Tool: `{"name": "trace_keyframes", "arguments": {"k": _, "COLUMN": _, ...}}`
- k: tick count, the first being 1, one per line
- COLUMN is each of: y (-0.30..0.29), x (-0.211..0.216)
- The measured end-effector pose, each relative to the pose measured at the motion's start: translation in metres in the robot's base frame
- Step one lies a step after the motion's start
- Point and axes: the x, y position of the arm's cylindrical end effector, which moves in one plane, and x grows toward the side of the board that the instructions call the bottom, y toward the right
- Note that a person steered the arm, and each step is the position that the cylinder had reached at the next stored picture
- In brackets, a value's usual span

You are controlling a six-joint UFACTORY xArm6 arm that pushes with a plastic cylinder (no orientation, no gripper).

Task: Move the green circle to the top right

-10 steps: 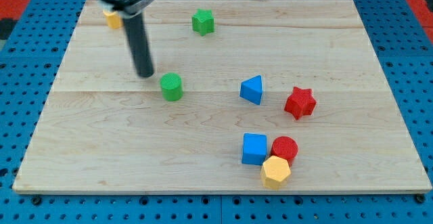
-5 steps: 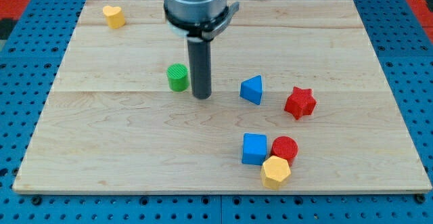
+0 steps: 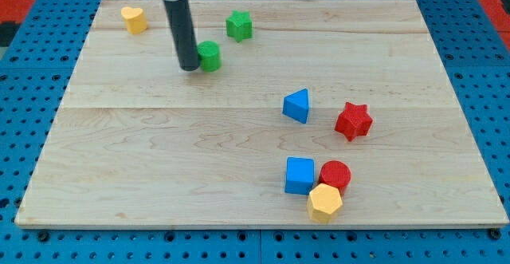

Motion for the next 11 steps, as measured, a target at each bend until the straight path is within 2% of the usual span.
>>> {"name": "trace_keyframes", "arguments": {"k": 2, "y": 0.114, "x": -0.039}}
{"name": "trace_keyframes", "arguments": {"k": 4, "y": 0.048, "x": -0.047}}
{"name": "trace_keyframes", "arguments": {"k": 7, "y": 0.183, "x": -0.096}}
{"name": "trace_keyframes", "arguments": {"k": 9, "y": 0.235, "x": -0.096}}
{"name": "trace_keyframes", "arguments": {"k": 10, "y": 0.235, "x": -0.086}}
{"name": "trace_keyframes", "arguments": {"k": 11, "y": 0.275, "x": -0.04}}
